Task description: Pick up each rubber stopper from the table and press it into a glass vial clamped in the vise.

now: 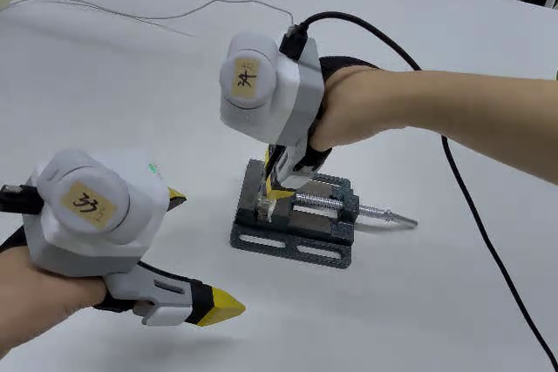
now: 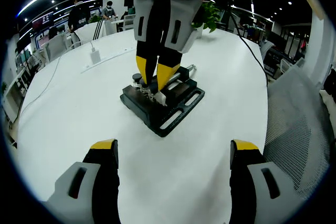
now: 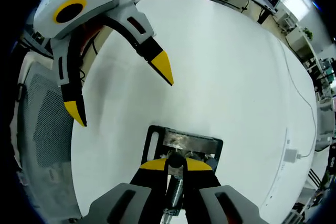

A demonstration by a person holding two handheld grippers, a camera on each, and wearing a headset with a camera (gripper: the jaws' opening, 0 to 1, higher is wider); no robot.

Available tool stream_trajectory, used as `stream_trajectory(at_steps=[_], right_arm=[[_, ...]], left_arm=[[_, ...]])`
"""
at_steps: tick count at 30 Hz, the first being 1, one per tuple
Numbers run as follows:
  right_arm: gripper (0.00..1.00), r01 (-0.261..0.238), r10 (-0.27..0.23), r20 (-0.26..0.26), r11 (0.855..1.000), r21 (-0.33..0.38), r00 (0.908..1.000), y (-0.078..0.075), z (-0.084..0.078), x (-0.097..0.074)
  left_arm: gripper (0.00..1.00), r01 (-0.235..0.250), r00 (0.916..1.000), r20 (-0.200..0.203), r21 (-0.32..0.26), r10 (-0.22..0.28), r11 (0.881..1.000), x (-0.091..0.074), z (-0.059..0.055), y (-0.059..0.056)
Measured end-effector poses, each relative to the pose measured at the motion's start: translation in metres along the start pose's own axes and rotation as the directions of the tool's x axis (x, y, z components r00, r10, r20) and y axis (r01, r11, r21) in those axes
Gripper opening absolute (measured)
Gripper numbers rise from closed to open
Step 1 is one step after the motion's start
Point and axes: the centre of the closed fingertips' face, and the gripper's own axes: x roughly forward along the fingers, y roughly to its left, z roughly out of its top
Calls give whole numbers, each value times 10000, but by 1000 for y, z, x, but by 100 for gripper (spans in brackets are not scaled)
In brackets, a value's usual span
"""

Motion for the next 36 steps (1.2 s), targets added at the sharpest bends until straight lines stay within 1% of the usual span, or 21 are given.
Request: stream_trajectory(at_steps=[3, 7, 10, 15, 18, 20, 21, 23, 24, 25, 26, 28, 29, 32, 34, 35, 36], right_arm=[[6, -13, 11, 79, 9998, 214, 10000, -1, 0, 0], [7, 54, -53, 61, 10000, -83, 10000, -1, -1, 0], [9, 32, -32, 42, 9998, -172, 10000, -2, -1, 1], [13, 27, -24, 216, 9999, -162, 9998, -3, 0, 1], [15, 64, -68, 485, 9999, 92, 9988, -4, 0, -1], [15, 12, -21, 648, 9999, 135, 9979, -4, -1, -5], [16, -121, 99, 929, 9996, 241, 9956, -2, 1, -8], [18, -225, 191, 1185, 9994, 275, 9928, -1, 1, -13], [17, -227, 165, 1236, 9985, 492, 9922, -2, 0, -15], [15, -277, 217, 1255, 9985, 467, 9919, -3, -2, -17], [14, -350, 286, 1379, 9984, 446, 9900, -4, -2, -18], [14, -447, 362, 1467, 9975, 553, 9885, -6, -4, -19], [12, -575, 466, 1562, 9962, 659, 9866, -7, -4, -19], [8, -688, 528, 1826, 9942, 824, 9818, -6, 1, -19], [10, -770, 588, 1845, 9927, 926, 9811, -5, 2, -17], [10, -779, 603, 1793, 9926, 929, 9819, -4, 1, -16], [8, -754, 593, 1743, 9933, 874, 9829, -6, 2, -13]], left_arm=[[86, -44, 10000, -29, -66, 43, 10000, -1, -1, 0], [86, -27, 10000, -46, -94, 26, 10000, -1, -2, -2], [86, -29, 10000, -53, -113, 29, 9999, -1, -3, -3], [85, -24, 10000, -88, -107, 23, 9999, -1, -3, -2], [85, -9, 9999, -104, -100, 8, 9999, -1, -3, -2], [85, -19, 9999, -111, -95, 18, 10000, -2, -3, 0], [85, -21, 9999, -105, -109, 20, 9999, -2, -4, 1], [85, -25, 10000, -97, -136, 24, 9999, -3, -4, 2], [85, -37, 10000, -92, -132, 36, 9999, -3, -3, 2], [85, -54, 9999, -89, -119, 53, 9999, -3, -3, 2], [85, -63, 9999, -98, -123, 62, 9999, -3, -4, 3], [85, -52, 9999, -99, -115, 50, 9999, -3, -4, 3], [85, -55, 9999, -94, -114, 54, 9999, -4, -4, 2], [84, -43, 10000, -78, -121, 42, 9999, -3, -3, 3], [84, -32, 10000, -91, -142, 31, 9999, -3, -4, 3], [84, -25, 10000, -95, -139, 23, 9999, -4, -4, 4], [84, -29, 9999, -107, -135, 28, 9999, -4, -5, 4]])
